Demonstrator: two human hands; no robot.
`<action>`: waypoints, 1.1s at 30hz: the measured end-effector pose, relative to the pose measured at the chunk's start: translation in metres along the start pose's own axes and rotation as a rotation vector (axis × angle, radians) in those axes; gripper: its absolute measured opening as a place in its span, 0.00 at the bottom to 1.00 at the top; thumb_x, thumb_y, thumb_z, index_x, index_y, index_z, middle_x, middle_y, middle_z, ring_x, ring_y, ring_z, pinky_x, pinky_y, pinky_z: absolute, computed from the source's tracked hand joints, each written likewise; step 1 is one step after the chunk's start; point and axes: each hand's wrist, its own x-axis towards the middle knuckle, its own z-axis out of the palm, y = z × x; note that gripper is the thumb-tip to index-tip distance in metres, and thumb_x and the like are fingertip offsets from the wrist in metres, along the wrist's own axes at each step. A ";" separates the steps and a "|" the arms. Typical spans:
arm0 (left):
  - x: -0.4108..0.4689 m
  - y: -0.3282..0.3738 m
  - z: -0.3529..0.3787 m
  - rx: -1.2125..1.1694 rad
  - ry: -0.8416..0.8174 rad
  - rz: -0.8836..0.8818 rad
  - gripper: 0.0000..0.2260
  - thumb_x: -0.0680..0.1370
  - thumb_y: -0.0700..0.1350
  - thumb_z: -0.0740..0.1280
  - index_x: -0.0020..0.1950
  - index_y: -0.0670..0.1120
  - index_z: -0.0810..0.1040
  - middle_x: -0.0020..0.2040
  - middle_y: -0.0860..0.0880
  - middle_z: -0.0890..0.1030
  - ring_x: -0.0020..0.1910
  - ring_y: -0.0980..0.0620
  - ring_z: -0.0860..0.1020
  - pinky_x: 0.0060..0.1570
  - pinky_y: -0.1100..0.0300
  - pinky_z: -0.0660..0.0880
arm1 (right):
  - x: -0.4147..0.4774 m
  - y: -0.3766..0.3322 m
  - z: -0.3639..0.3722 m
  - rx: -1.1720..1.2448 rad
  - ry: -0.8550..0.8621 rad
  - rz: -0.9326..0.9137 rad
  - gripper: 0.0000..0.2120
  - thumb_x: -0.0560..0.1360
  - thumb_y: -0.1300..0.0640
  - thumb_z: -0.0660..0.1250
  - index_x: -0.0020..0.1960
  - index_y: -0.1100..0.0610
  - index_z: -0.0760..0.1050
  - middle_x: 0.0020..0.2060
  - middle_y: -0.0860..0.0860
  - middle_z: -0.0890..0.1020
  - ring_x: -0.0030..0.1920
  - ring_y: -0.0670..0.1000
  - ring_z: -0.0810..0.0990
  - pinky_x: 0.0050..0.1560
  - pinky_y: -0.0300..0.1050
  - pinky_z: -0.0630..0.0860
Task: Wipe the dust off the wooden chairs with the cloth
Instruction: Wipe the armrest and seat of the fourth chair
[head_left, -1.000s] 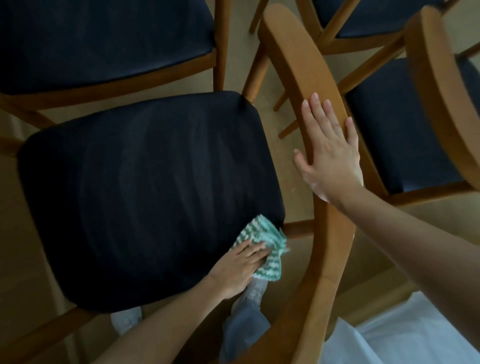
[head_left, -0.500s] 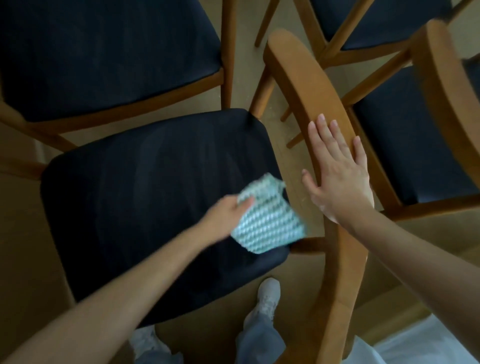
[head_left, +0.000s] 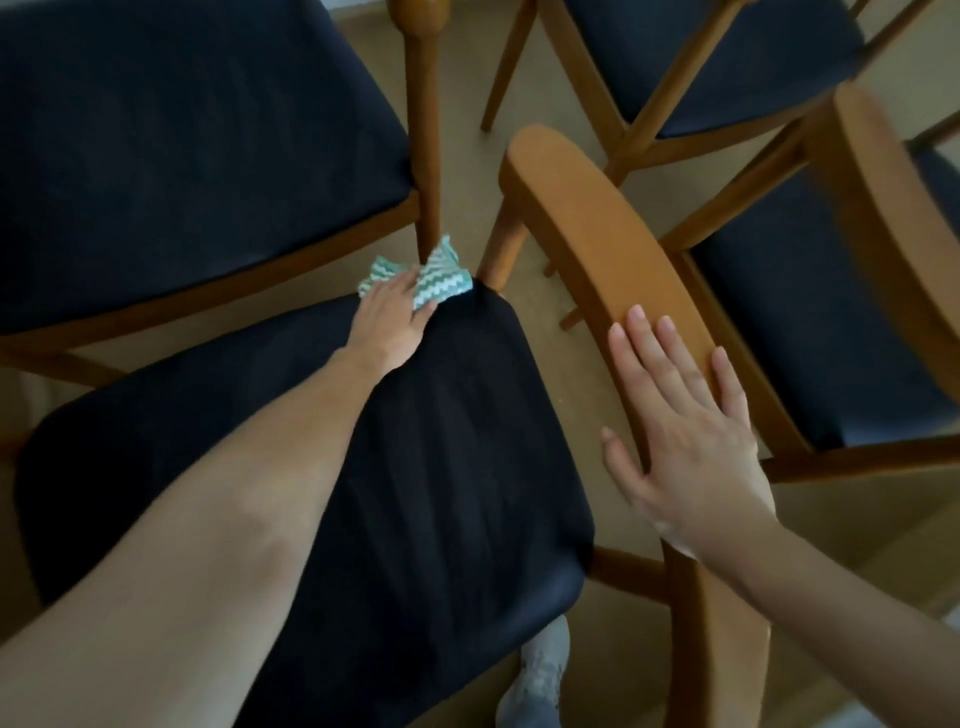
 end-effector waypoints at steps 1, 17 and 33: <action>-0.004 0.004 0.005 -0.005 0.057 -0.004 0.23 0.82 0.50 0.54 0.75 0.41 0.59 0.74 0.43 0.64 0.73 0.47 0.61 0.73 0.54 0.52 | 0.000 0.000 0.000 0.003 0.004 -0.001 0.32 0.75 0.45 0.51 0.76 0.55 0.51 0.75 0.51 0.53 0.75 0.49 0.47 0.72 0.53 0.43; -0.208 0.059 0.099 0.072 -0.071 0.343 0.24 0.81 0.52 0.51 0.75 0.44 0.58 0.75 0.47 0.62 0.74 0.51 0.58 0.70 0.53 0.54 | -0.001 -0.002 -0.003 0.024 -0.075 0.024 0.34 0.75 0.42 0.47 0.77 0.51 0.42 0.75 0.45 0.41 0.74 0.45 0.37 0.73 0.52 0.36; -0.346 0.069 0.094 0.013 -0.641 0.399 0.24 0.81 0.58 0.48 0.69 0.49 0.71 0.66 0.54 0.74 0.65 0.57 0.70 0.69 0.65 0.53 | -0.003 -0.004 -0.012 0.023 -0.124 0.041 0.34 0.79 0.47 0.55 0.77 0.50 0.39 0.77 0.47 0.40 0.76 0.48 0.38 0.74 0.54 0.37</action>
